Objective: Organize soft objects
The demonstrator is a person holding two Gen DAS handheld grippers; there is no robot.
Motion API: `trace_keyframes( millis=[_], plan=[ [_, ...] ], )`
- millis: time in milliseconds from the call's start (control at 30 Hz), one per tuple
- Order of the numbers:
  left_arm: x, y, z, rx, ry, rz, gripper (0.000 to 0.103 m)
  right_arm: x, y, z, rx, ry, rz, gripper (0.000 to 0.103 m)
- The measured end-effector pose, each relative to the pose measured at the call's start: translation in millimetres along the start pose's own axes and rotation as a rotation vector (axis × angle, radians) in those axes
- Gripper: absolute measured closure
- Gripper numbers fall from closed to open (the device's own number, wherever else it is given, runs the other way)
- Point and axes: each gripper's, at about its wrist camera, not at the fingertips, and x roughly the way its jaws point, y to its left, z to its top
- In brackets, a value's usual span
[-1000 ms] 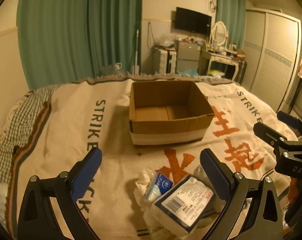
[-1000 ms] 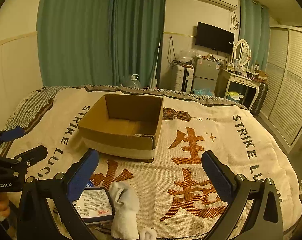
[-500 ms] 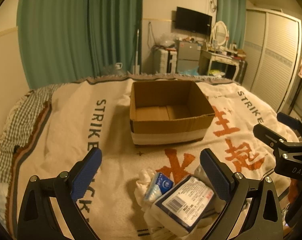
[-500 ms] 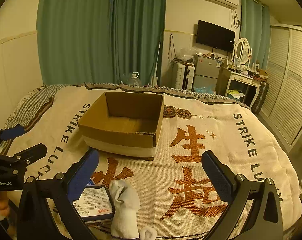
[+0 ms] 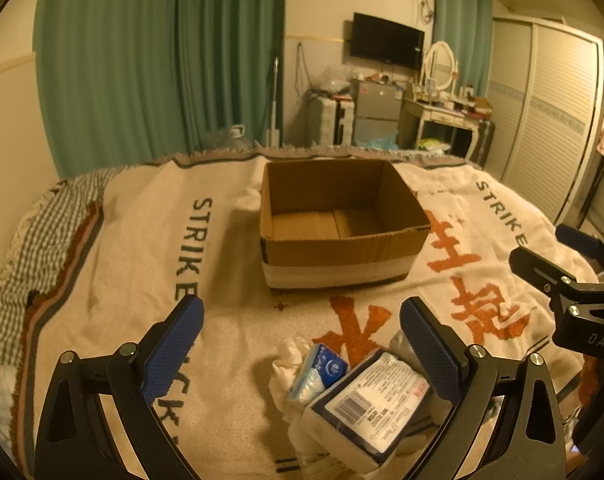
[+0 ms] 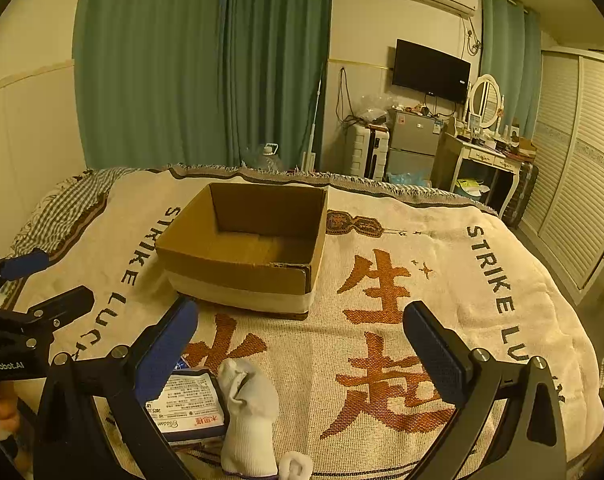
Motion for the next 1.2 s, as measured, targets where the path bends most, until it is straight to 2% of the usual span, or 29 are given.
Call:
trace_keyframes(
  millis=[333,500,567,767,900,1033,1133,1200],
  plan=[
    [4.1,4.4,-3.1,-0.003,0.021,-0.001,0.003,7.0,-1.4,-4.8,-0.010,0.024,0.001,0.000],
    [10.9,11.6,-8.9,0.005,0.056,0.009,0.002,21.9,1.2,-17.2,-0.043,0.070,0.007,0.000],
    [14.0,15.4,-11.2,0.006,0.067,0.020,0.002,32.2,2.6,-23.1,-0.056,0.109,0.022,0.010],
    [27.0,29.8,-19.5,-0.024,0.129,0.027,0.002,69.4,8.4,-44.8,-0.052,0.274,0.105,0.024],
    [37.3,27.0,-34.6,0.002,0.209,-0.007,0.002,87.8,17.3,-58.8,-0.054,0.344,0.143,0.029],
    [43.0,15.4,-52.5,0.049,0.303,-0.065,0.002,102.3,24.0,-69.6,-0.078,0.392,0.134,0.037],
    [45.0,5.7,-62.2,0.078,0.357,-0.115,0.002,110.5,23.0,-75.0,-0.054,0.439,0.165,0.051],
    [44.8,-2.1,-66.5,0.106,0.378,-0.141,0.003,111.0,25.2,-75.2,-0.052,0.454,0.205,0.069]
  ],
)
